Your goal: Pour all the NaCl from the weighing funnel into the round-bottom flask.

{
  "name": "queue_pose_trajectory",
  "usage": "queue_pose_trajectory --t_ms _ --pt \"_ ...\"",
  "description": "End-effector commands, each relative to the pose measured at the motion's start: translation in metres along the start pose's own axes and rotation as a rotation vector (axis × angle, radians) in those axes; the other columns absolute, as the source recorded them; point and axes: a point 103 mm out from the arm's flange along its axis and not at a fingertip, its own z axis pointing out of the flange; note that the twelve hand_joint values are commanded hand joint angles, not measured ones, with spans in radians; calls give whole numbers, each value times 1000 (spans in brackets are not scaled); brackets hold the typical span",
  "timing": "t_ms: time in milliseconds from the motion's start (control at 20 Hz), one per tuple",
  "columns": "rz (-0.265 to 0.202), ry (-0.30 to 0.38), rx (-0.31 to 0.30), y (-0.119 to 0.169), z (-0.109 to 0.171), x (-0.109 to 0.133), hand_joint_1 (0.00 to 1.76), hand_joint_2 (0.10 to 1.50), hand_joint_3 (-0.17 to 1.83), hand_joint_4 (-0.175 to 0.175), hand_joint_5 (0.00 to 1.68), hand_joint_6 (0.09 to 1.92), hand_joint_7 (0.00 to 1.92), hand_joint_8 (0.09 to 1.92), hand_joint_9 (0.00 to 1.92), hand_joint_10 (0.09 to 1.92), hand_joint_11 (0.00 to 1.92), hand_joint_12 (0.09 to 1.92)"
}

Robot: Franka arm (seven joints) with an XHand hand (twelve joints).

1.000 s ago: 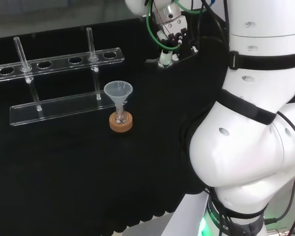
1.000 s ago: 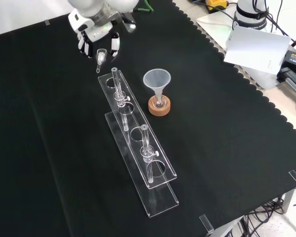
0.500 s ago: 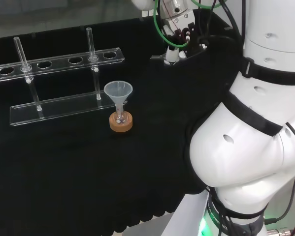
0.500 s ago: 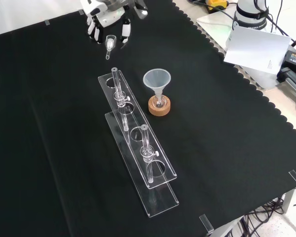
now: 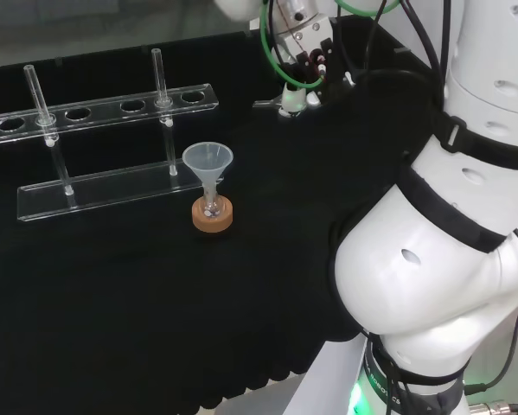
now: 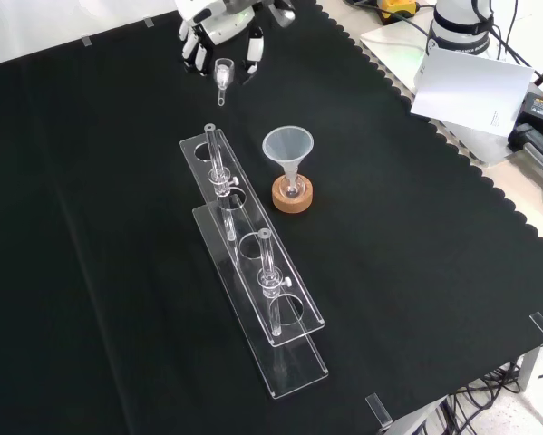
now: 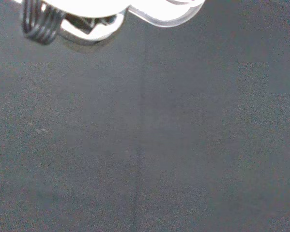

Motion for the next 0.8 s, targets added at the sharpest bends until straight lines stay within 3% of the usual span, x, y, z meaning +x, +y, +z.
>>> queue_pose_trajectory --t_ms 50,450,800 --pt "-12 -70 1 -46 -11 23 1127 710 516 175 1325 519 663 651 1015 346 810 1068" --pt "-28 -86 -16 -70 -24 32 1126 711 515 175 1323 522 660 651 1018 345 811 1068" --pt "-43 -110 11 -78 -27 46 1126 712 514 175 1321 526 658 651 1018 343 810 1068"
